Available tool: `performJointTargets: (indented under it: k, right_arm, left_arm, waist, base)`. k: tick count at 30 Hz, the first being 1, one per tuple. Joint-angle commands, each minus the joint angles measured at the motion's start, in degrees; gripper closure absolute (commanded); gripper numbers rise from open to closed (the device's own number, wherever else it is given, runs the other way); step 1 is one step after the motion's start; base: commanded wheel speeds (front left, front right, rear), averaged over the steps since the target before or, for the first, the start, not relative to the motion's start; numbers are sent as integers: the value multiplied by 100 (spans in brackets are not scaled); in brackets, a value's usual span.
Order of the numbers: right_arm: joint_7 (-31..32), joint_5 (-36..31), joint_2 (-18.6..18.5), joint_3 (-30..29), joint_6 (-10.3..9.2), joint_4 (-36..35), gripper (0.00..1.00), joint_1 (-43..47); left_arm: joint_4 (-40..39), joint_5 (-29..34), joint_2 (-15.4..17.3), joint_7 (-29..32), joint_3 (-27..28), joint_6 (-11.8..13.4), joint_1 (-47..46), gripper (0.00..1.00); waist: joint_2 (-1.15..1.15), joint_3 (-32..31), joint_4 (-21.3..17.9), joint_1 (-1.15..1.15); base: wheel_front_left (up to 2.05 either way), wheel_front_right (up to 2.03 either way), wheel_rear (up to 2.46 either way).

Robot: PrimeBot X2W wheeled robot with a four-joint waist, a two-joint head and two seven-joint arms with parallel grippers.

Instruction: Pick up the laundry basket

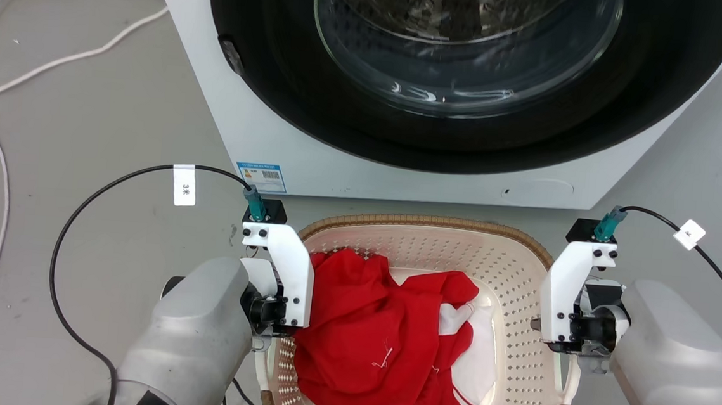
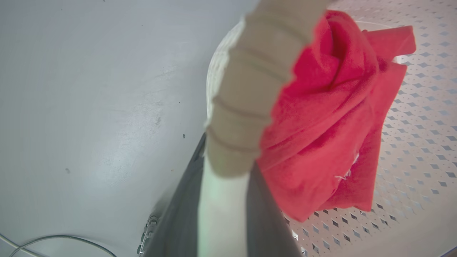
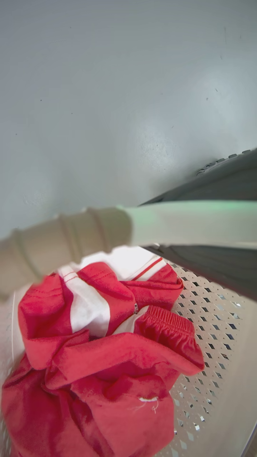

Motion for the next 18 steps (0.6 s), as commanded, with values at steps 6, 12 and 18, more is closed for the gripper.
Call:
performJointTargets:
  k: [6, 12, 18]
  right_arm:
    - [523, 330, 113, 129, 0, -9, 100, -88]
    - [960, 533, 192, 218, 7, 65, 100, -56]
    - [1259, 642, 280, 314, 7, 204, 100, 78]
  left_arm:
    - [222, -126, -26, 182, 9, -178, -190, 100]
    - [337, -187, 36, 432, -3, -236, -122, 100]
    - [416, -280, 72, 716, -9, -283, 148, 100]
  waist:
    - [0, -414, 67, 1]
    - [0, -793, 88, 1]
    - [0, -1225, 110, 1]
  base:
    - [0, 0, 0]
    - [0, 0, 0]
    - [0, 0, 0]
